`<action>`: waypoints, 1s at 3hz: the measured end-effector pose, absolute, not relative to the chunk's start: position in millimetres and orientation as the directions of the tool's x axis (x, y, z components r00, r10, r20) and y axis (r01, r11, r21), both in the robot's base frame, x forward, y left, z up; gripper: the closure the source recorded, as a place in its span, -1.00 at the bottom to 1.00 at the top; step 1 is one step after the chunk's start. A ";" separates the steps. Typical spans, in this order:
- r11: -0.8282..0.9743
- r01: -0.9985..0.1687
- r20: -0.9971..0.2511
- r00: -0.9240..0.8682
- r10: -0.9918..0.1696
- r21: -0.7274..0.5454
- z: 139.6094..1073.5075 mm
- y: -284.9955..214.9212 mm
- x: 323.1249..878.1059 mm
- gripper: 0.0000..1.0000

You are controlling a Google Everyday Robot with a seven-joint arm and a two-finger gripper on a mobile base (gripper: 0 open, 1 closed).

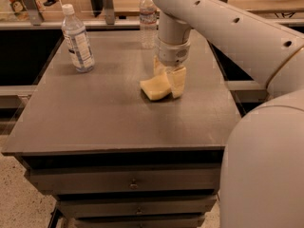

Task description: Move sponge near blue plastic bottle

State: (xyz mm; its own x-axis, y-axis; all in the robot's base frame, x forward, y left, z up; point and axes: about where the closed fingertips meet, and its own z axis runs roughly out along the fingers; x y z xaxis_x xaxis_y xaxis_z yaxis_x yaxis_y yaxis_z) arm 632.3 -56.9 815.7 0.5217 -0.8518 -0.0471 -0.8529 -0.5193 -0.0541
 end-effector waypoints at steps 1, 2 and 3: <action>-0.519 -0.853 -0.047 0.522 -0.852 -0.054 823.1 -56.9 632.3 0.74; -0.523 -0.851 -0.069 0.526 -0.848 -0.056 822.0 -61.1 632.7 1.00; -0.517 -0.848 -0.153 0.529 -0.835 -0.117 826.4 -57.1 629.2 1.00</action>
Offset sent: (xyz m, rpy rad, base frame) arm -0.0076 -0.0158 0.0097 0.0299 0.0501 0.0140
